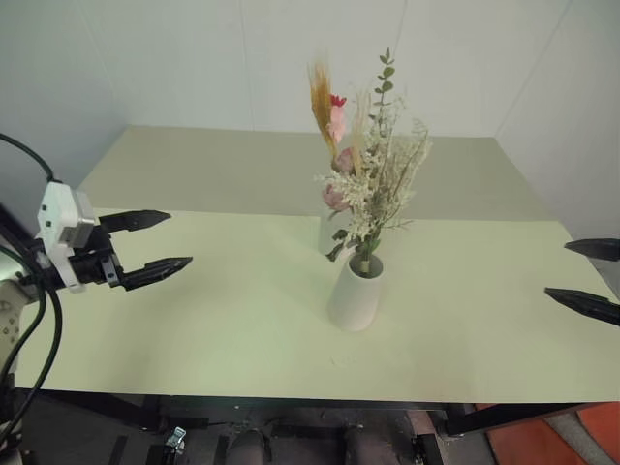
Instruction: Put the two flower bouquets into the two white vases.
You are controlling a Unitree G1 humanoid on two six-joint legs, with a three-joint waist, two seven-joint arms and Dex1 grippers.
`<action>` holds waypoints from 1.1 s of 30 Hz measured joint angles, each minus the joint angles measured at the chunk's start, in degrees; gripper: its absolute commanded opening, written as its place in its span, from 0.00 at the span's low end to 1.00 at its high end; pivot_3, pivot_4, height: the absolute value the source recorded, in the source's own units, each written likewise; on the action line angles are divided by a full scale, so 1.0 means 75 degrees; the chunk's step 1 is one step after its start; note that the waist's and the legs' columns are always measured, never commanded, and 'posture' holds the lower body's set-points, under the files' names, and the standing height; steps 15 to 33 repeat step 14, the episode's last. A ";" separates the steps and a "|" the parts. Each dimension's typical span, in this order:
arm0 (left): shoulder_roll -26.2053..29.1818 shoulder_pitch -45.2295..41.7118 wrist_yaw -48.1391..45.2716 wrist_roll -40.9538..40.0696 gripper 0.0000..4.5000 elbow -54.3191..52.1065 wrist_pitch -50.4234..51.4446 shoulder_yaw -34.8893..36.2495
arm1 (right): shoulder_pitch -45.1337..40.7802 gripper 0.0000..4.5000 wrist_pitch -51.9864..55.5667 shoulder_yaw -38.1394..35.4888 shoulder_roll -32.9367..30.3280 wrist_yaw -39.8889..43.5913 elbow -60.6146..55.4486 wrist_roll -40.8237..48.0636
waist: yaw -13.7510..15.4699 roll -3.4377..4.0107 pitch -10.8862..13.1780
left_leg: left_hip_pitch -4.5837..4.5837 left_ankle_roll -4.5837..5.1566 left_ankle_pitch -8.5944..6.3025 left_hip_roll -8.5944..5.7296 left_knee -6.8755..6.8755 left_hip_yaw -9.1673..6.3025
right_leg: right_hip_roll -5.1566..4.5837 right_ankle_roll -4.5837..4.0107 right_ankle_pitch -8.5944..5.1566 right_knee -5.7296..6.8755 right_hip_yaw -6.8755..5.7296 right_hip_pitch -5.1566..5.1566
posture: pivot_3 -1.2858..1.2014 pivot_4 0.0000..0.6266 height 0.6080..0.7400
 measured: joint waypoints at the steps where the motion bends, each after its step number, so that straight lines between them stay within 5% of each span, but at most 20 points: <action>1: 0.0012 0.0038 0.0054 0.0012 0.99 0.0005 -0.0019 0.0007 | -0.0004 1.00 0.0006 0.0112 0.0038 -0.0090 -0.0089 -0.0012 | 0.0002 0.0000 0.0000 | -0.0001 0.0000 0.0000 0.0001 -0.0001 0.0000 | 0.0001 0.0001 0.0001 0.0001 -0.0001 -0.0001 | 0.52 0.24 1.00; 33: 0.0002 0.0073 0.0421 -0.0312 0.99 0.0102 -0.0044 0.0275 | 0.0822 1.00 0.0315 0.0136 0.0556 -0.0779 -0.1124 0.0000 | 0.0007 0.0001 0.0001 | -0.0003 0.0000 0.0000 0.0002 -0.0001 0.0001 | 0.0000 0.0007 0.0005 0.0002 -0.0001 -0.0003 | 0.52 0.24 1.00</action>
